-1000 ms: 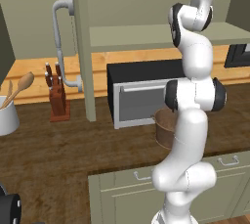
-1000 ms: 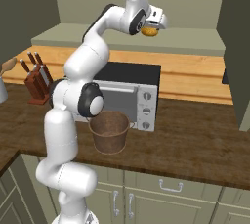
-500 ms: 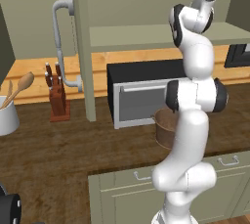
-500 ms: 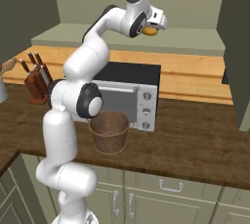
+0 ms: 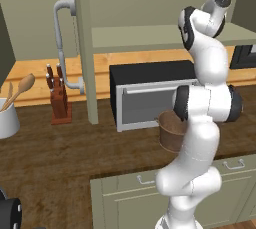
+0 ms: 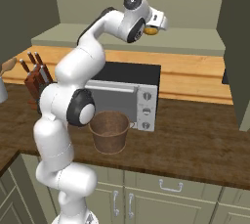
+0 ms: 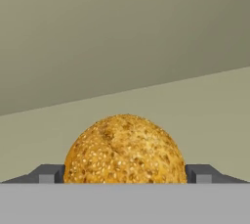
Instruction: Open the cabinet, pick up the bread from the cabinet and place it in the basket. Then move the basket to the dining counter.
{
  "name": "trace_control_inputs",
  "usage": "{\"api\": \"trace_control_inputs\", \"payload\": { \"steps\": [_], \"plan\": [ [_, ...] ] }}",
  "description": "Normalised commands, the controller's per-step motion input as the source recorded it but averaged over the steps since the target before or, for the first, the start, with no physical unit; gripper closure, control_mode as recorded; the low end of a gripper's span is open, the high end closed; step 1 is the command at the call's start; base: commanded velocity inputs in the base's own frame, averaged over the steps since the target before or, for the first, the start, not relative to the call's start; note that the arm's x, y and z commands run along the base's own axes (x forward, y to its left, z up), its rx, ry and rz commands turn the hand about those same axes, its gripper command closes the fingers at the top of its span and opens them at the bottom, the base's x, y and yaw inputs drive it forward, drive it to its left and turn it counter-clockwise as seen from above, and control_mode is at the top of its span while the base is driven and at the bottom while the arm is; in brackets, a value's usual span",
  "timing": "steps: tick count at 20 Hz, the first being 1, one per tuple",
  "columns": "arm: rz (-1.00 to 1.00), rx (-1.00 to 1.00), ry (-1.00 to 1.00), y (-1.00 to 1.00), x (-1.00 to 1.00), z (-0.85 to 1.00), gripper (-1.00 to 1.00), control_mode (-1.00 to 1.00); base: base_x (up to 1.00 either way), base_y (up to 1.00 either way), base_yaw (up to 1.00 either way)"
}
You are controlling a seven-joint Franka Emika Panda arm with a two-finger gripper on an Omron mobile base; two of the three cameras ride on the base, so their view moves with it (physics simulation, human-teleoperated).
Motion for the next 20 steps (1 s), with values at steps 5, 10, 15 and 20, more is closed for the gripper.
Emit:
{"api": "trace_control_inputs", "payload": {
  "steps": [5,10,15,20],
  "plan": [
    [-0.02,0.0,-0.17,0.1,-1.0,0.08,1.0,-1.0,0.0,0.0,0.0],
    [0.0,0.0,-0.09,0.23,-1.0,0.23,1.0,-1.0,0.0,0.0,0.0],
    [0.0,0.0,-0.01,0.31,-1.0,0.37,1.0,-1.0,0.0,0.0,0.0],
    [0.0,0.0,0.0,0.32,-1.0,0.11,1.0,-1.0,0.0,0.0,0.0]
  ]
}}
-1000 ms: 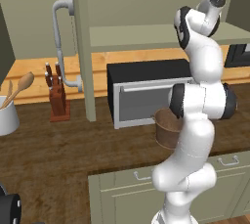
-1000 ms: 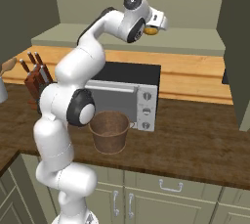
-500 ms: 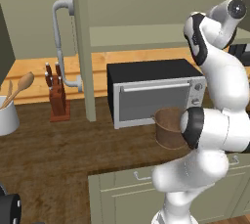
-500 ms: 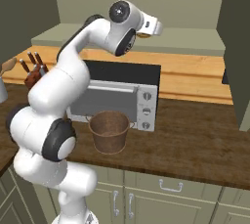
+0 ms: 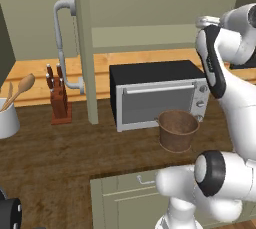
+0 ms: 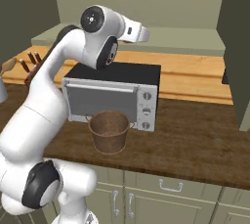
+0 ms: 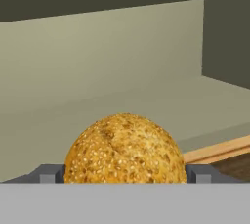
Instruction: Open the cabinet, pick up the bread from the cabinet and place it in the basket. Then move the basket to the dining counter.
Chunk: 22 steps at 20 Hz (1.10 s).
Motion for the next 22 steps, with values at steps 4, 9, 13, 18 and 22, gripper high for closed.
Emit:
{"api": "trace_control_inputs", "payload": {
  "steps": [4,9,13,18,22],
  "plan": [
    [0.0,0.0,0.0,0.38,-1.0,-0.04,1.0,-1.0,0.0,0.0,0.0],
    [0.01,0.0,0.12,0.44,-0.93,-0.31,1.0,-1.0,0.0,0.0,0.0],
    [0.07,0.0,0.13,0.34,-0.88,-0.52,1.0,-1.0,0.0,0.0,0.0],
    [0.09,0.0,0.09,0.4,-0.94,-0.52,1.0,-1.0,0.0,0.0,0.0],
    [0.05,-0.01,0.16,0.38,-0.53,-0.6,1.0,-1.0,0.0,0.0,0.0]
  ]
}}
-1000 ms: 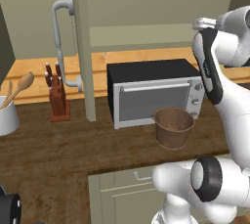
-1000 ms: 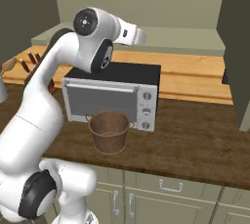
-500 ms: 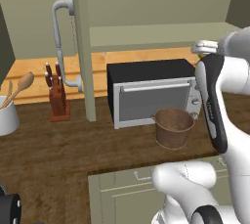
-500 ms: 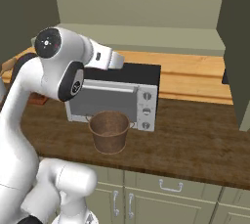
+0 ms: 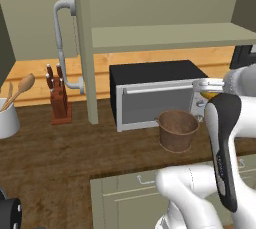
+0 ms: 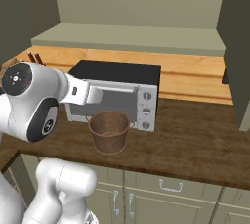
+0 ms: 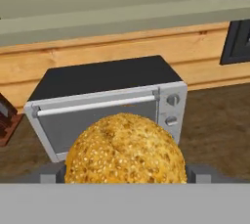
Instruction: Open the cabinet, pick up the bread from the cabinet and place it in the basket. Then move the basket to the dining counter.
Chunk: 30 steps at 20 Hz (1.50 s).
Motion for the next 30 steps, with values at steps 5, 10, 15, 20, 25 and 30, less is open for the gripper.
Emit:
{"api": "trace_control_inputs", "payload": {
  "steps": [5,10,15,20,25,30],
  "plan": [
    [0.0,-0.02,0.36,0.19,0.01,-0.59,1.0,-1.0,0.0,0.0,0.0],
    [0.0,0.0,0.4,-0.04,0.39,-0.2,1.0,-1.0,0.0,0.0,0.0],
    [0.0,0.0,0.32,-0.06,0.56,-0.16,1.0,-1.0,0.0,0.0,0.0],
    [0.0,0.05,0.28,-0.04,0.43,-0.49,1.0,-1.0,0.0,0.0,0.0],
    [0.0,0.09,0.1,0.0,0.09,-0.66,1.0,-1.0,0.0,0.0,0.0],
    [0.0,0.03,0.01,-0.02,0.17,-0.44,1.0,-1.0,0.0,0.0,0.0]
  ]
}}
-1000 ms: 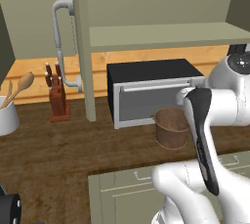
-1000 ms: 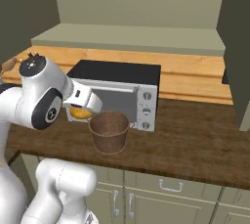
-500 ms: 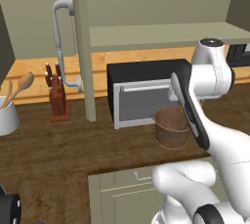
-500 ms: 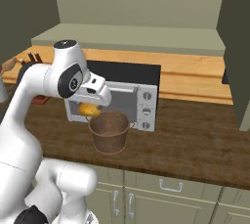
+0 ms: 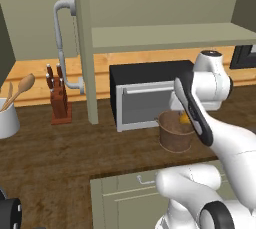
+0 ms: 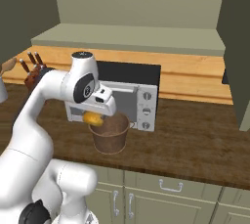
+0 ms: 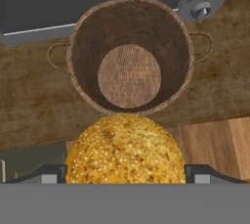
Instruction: Open the cabinet, pick up the bread from the cabinet and place it in the basket. Then move the basket to the dining counter.
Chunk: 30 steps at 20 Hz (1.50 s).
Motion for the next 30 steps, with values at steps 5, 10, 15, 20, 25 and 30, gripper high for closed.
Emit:
{"api": "trace_control_inputs", "payload": {
  "steps": [5,10,15,20,25,30],
  "plan": [
    [-0.03,0.0,0.0,-0.09,0.35,-0.23,1.0,-1.0,0.0,0.0,0.0],
    [-0.05,0.0,0.0,-0.13,0.58,-0.33,1.0,-1.0,0.0,0.0,0.0],
    [-0.02,0.0,0.0,-0.06,0.46,-0.45,1.0,-1.0,0.0,0.0,0.0],
    [0.0,0.0,0.0,0.0,0.02,-0.45,1.0,-1.0,0.0,0.0,0.0],
    [0.0,0.0,-0.04,0.0,0.0,-0.26,1.0,-1.0,0.0,0.0,0.0],
    [0.0,0.0,0.0,0.0,0.0,-0.05,-1.0,-1.0,0.0,0.0,0.0]
  ]
}}
